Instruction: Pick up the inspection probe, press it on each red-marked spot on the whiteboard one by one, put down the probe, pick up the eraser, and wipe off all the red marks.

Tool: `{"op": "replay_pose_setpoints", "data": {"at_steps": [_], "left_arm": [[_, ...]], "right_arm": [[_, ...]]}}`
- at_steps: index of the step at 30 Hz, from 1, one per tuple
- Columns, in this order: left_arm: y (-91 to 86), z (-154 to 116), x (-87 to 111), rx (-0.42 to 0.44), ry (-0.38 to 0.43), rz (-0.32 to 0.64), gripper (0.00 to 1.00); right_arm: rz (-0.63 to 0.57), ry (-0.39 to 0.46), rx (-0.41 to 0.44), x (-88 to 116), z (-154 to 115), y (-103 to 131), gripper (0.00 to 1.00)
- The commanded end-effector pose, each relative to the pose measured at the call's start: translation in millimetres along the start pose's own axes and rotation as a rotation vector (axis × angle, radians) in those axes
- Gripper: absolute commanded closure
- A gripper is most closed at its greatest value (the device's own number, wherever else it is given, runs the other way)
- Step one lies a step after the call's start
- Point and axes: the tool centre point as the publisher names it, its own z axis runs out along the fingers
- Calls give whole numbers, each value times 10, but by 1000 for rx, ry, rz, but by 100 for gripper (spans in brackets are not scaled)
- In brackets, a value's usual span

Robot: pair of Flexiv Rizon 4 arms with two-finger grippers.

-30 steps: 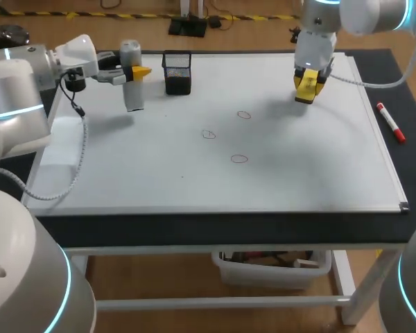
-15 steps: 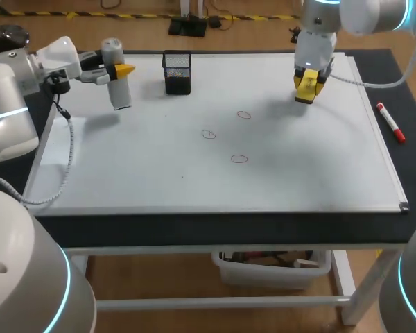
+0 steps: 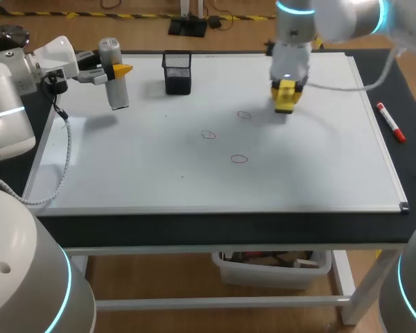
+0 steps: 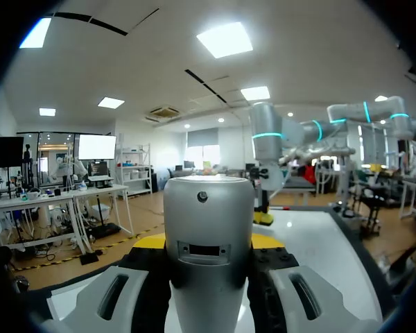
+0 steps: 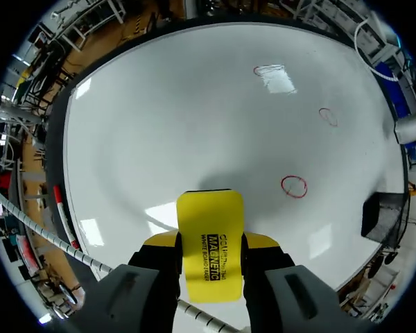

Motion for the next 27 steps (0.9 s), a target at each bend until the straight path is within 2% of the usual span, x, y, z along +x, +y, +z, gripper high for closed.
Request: {"op": "replay_pose_setpoints", "data": {"at_steps": [1, 8, 20, 27], "left_arm": [[0, -4, -3, 3, 2, 2, 100], [0, -4, -3, 3, 2, 2, 100], [0, -4, -3, 3, 2, 2, 100], [0, -4, -3, 3, 2, 2, 100]], "right_arm": [[-47, 44, 36, -313, 25, 273, 100], [-178, 36, 70, -768, -34, 714, 100], [-367, 9, 46, -1437, 15, 1273, 100], [-422, -17, 18, -1731, 70, 1424, 100]]}}
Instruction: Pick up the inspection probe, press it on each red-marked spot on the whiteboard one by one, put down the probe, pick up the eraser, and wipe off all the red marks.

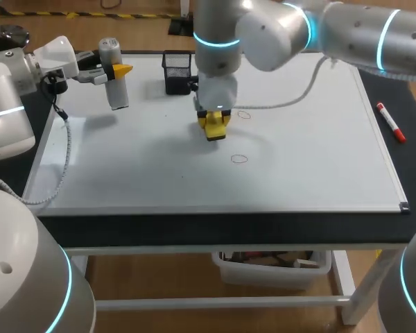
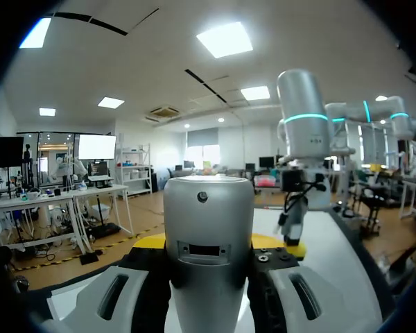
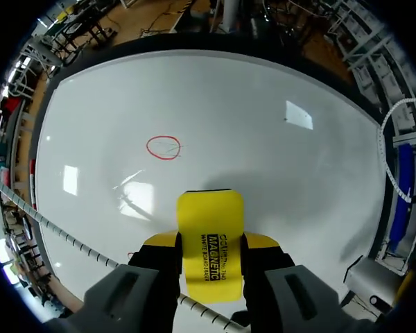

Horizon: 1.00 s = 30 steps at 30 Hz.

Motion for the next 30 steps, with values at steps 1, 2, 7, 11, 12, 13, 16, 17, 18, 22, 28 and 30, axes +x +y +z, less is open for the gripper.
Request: {"op": "replay_pose_setpoints", "data": {"at_steps": [1, 2, 7, 11, 12, 13, 16, 17, 18, 22, 28, 30], "left_arm": [[3, 1, -5, 4, 2, 2, 100], [3, 1, -5, 4, 2, 2, 100], [3, 1, -5, 4, 2, 2, 100], [3, 1, -5, 4, 2, 2, 100], [3, 1, -5, 4, 2, 2, 100], [3, 1, -5, 4, 2, 2, 100], [3, 1, -5, 4, 2, 2, 100], [3, 1, -5, 4, 2, 2, 100], [3, 1, -5, 4, 2, 2, 100], [3, 1, -5, 4, 2, 2, 100], [3, 1, -5, 4, 2, 2, 100], [3, 1, -5, 4, 2, 2, 100]], "right_arm": [[-20, 8, -17, -163, 67, -70, 100], [-21, 7, -18, -192, 75, -75, 100], [-18, -13, -34, -302, 133, -124, 100], [-16, -21, -39, -343, 193, -158, 100], [-16, -22, -40, -350, 207, -158, 100], [-16, -22, -41, -356, 224, -159, 100], [-14, -14, -42, -374, 284, -156, 100], [-14, -12, -42, -378, 297, -155, 100], [-13, -12, -43, -380, 306, -154, 100], [-13, -7, -42, -383, 322, -148, 100], [-3, -9, -38, -333, 319, -141, 100], [3, -10, -39, -305, 325, -131, 100]]}}
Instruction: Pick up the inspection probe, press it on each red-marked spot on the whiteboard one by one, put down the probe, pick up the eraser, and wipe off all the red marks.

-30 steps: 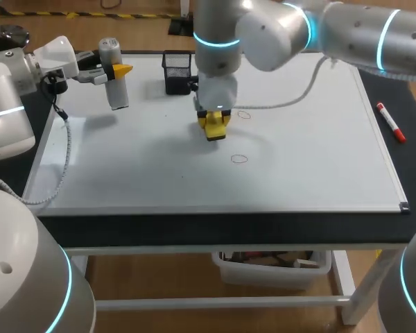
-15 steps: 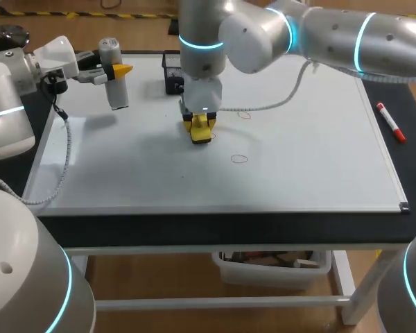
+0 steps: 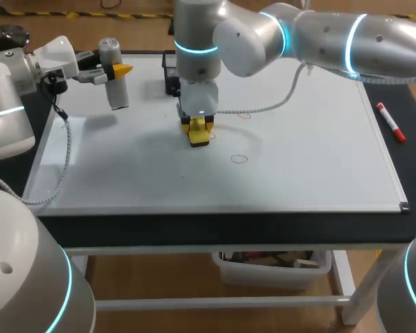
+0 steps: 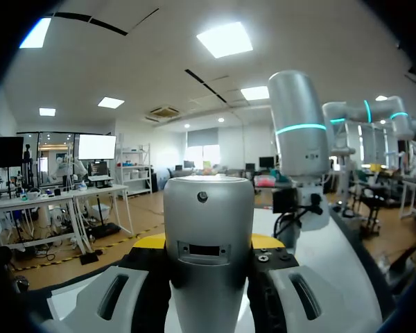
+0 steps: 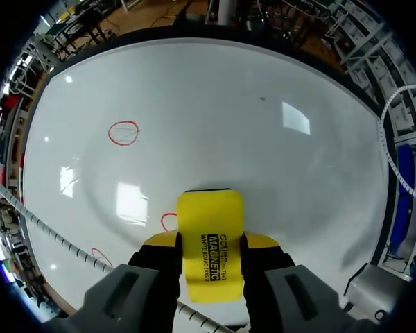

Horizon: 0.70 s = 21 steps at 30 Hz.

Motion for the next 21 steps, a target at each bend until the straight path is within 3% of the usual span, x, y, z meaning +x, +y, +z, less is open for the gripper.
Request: {"op": "replay_pose_setpoints", "data": {"at_steps": [1, 21], "left_arm": [[4, 1, -5, 5, 1, 2, 100], [4, 1, -5, 5, 1, 2, 100]], "right_arm": [[4, 1, 2, 73, 21, 11, 100], [67, -7, 5, 446, -13, 129, 100]]}}
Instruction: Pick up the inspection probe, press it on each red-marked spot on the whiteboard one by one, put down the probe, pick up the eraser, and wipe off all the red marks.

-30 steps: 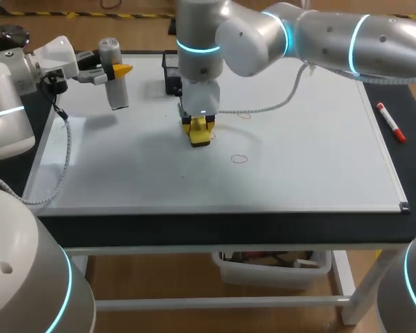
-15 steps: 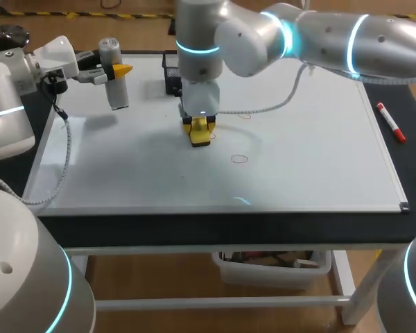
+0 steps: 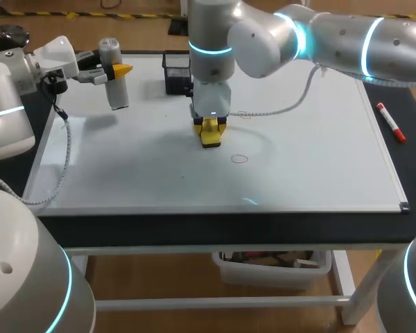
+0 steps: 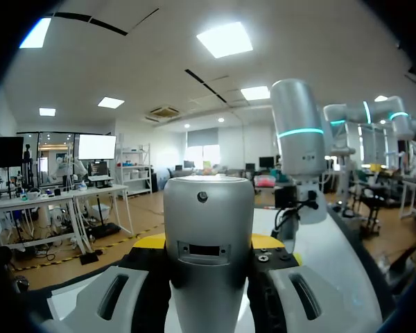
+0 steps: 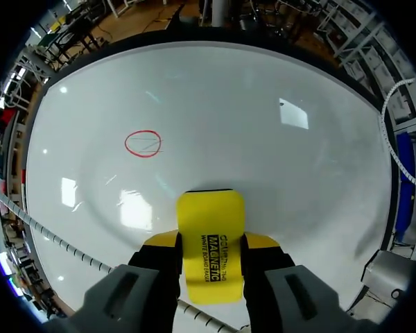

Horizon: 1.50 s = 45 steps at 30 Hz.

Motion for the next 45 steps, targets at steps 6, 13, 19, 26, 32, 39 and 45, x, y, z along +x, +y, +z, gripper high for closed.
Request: {"op": "replay_pose_setpoints", "data": {"at_steps": [6, 13, 19, 26, 32, 39, 45], "left_arm": [[4, 1, -5, 5, 1, 2, 100], [4, 1, -5, 5, 1, 2, 100], [4, 1, -5, 5, 1, 2, 100], [4, 1, -5, 5, 1, 2, 100], [4, 1, -5, 5, 1, 2, 100], [4, 1, -5, 5, 1, 2, 100], [4, 1, -5, 5, 1, 2, 100]], "right_arm": [[3, -4, 16, 176, -47, 54, 100], [-5, -10, 18, 203, -183, 53, 100], [-16, -28, 51, 299, -397, 18, 100], [53, -24, 70, 638, -500, -121, 100], [124, -9, 67, 1067, -519, -244, 100], [203, 9, 65, 1598, -532, -316, 100], [288, 10, 49, 2051, -498, -341, 100]]}}
